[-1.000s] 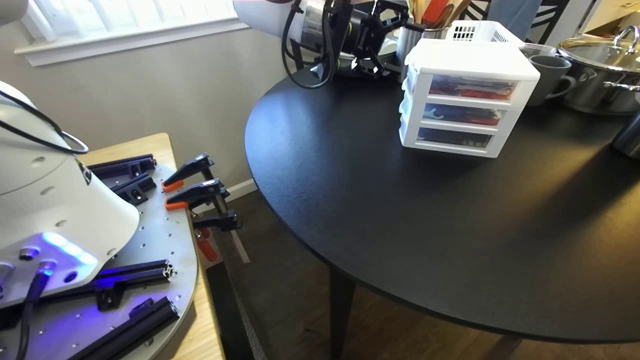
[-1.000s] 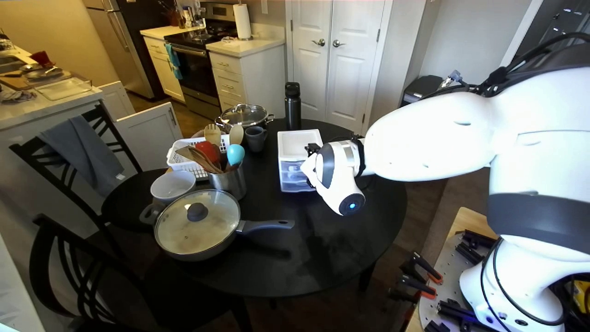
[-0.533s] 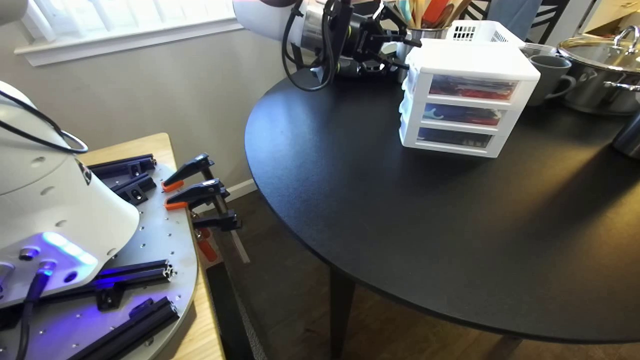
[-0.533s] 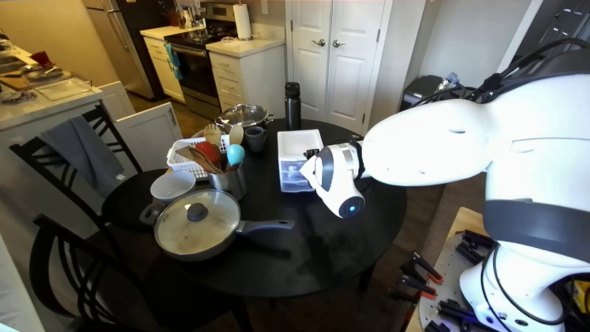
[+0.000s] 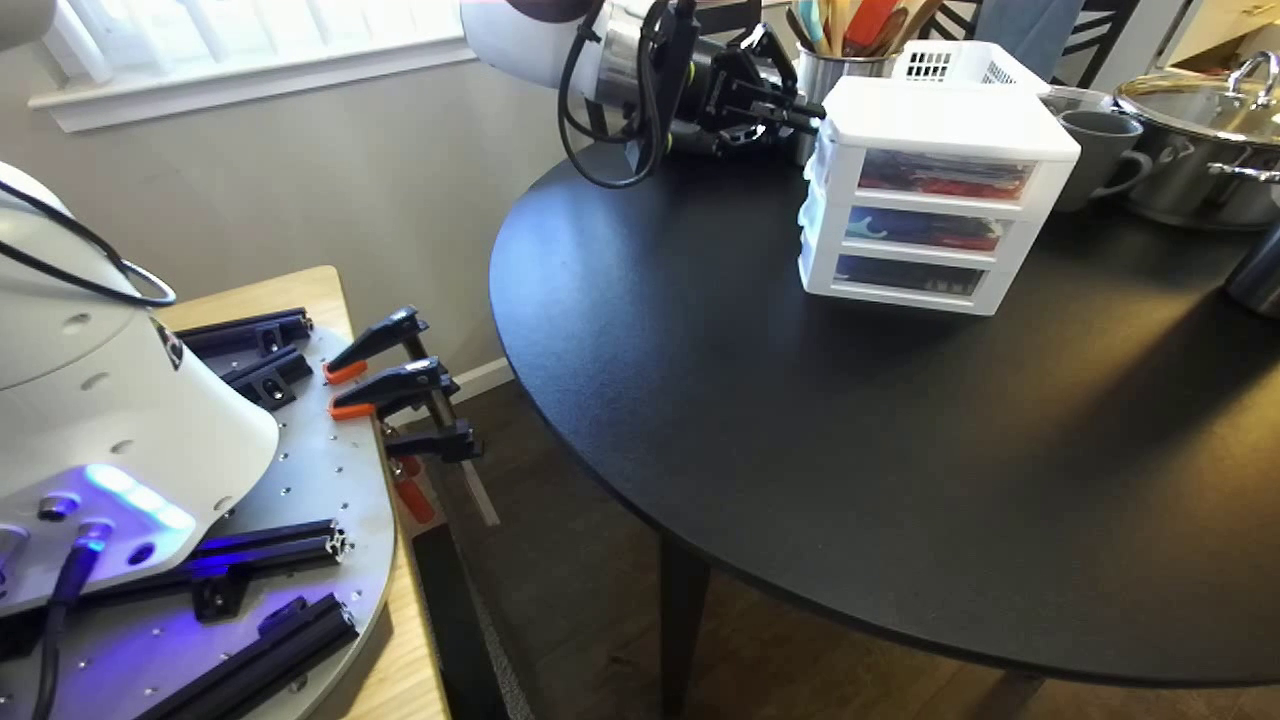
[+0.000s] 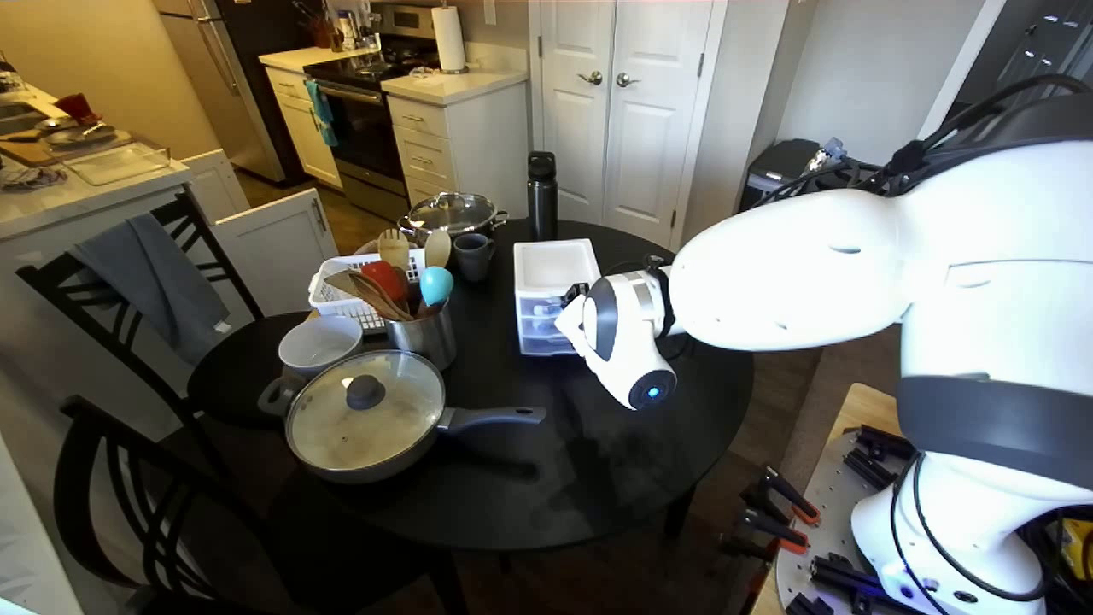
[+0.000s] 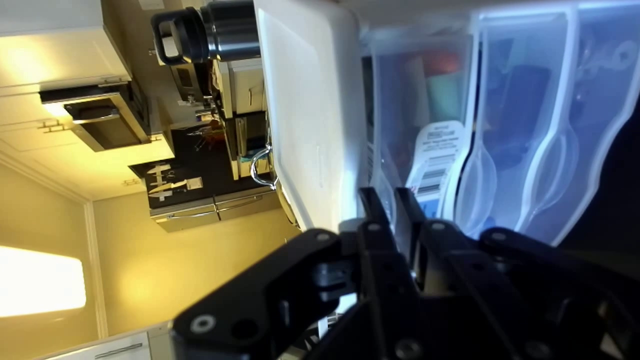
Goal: Pull the top drawer of the small cabinet on the table
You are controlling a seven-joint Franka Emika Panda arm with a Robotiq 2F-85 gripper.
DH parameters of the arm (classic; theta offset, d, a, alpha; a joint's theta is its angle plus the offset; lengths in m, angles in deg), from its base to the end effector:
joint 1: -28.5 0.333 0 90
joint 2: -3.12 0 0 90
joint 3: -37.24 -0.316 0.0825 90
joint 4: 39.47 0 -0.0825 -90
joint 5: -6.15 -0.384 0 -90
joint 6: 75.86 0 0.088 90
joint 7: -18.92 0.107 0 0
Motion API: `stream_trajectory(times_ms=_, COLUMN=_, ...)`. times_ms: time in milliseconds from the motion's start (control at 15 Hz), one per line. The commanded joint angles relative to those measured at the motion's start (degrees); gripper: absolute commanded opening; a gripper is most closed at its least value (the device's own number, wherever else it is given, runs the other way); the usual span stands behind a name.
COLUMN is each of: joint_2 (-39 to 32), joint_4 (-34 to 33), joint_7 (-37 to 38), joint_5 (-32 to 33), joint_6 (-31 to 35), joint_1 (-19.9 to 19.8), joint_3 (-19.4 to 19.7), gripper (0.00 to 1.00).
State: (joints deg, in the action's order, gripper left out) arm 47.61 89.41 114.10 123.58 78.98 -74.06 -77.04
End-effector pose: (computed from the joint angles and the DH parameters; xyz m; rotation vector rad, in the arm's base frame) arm 0.5019 0.0976 0.1920 1.7513 0.8554 0.7946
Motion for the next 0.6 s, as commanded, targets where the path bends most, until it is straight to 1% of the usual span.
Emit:
stream_trajectory(times_ms=0, joint_2=-1.72, joint_4=1.11, joint_7=1.4, joint_5=1.51, joint_6=-0.12, joint_1=1.19, joint_3=0.56, gripper=0.02)
stream_trajectory(times_ms=133, joint_2=-2.57, joint_4=1.78, joint_7=1.17, joint_5=1.42, joint_6=0.22, joint_1=2.24, joint_3=0.96, gripper=0.03)
stream_trajectory(times_ms=267, joint_2=-3.98, joint_4=3.21, joint_7=0.02, joint_5=0.35, joint_6=0.88, joint_1=4.57, joint_3=2.29, gripper=0.03)
stream_trajectory(times_ms=400, joint_2=-6.1, joint_4=5.46, joint_7=-1.68, joint_5=-0.82, joint_6=2.32, joint_1=8.67, joint_3=4.97, gripper=0.03)
stream_trajectory(times_ms=533, joint_2=-7.67, joint_4=7.35, joint_7=-2.33, joint_5=-1.81, joint_6=4.11, joint_1=13.71, joint_3=8.04, gripper=0.03)
